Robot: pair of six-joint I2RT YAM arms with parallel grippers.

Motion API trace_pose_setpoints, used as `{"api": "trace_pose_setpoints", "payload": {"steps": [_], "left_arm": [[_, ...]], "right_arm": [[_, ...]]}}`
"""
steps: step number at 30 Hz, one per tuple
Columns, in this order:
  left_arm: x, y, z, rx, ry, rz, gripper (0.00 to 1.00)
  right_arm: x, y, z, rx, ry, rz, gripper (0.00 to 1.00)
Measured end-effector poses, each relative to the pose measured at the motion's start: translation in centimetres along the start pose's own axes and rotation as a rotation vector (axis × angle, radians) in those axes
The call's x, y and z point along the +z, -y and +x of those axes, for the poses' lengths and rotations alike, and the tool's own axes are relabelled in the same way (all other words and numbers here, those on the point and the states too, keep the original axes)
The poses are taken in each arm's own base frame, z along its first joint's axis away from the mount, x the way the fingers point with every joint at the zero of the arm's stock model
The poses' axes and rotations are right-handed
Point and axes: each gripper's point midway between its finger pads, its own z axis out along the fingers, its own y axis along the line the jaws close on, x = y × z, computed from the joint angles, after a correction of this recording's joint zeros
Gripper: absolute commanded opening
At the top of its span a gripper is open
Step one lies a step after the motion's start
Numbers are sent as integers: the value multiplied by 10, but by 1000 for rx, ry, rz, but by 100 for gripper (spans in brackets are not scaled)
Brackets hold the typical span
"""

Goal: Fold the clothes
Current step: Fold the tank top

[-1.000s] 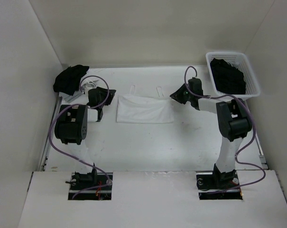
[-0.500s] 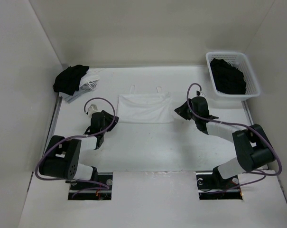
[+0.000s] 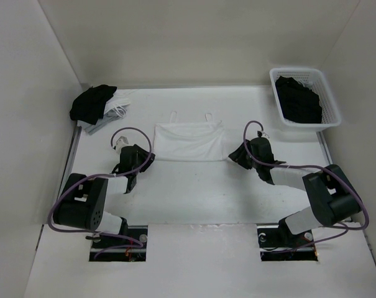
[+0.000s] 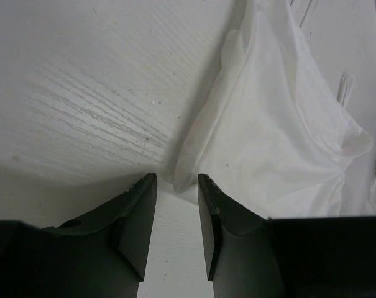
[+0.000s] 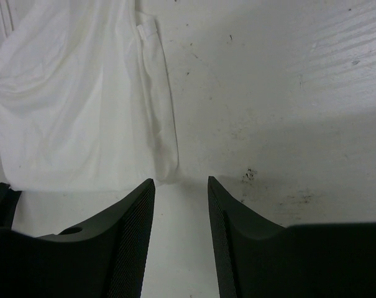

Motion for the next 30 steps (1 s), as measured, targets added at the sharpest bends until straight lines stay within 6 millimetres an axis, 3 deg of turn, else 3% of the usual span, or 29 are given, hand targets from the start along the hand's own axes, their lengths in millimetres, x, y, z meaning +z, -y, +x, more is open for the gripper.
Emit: {"api": "trace_pose_setpoints", "payload": {"steps": [8, 14, 23, 30], "left_arm": [[6, 2, 2, -13, -15, 9, 19], [10, 2, 6, -41, -33, 22, 4], [2, -9, -5, -66, -20, 3, 3], [0, -10, -1, -62, -36, 6, 3]], "right_arm": [[2, 3, 0, 6, 3, 13, 47], [2, 3, 0, 7, 3, 14, 52], [11, -2, 2, 3, -13, 20, 50], [7, -13, 12, -12, -22, -3, 52]]}}
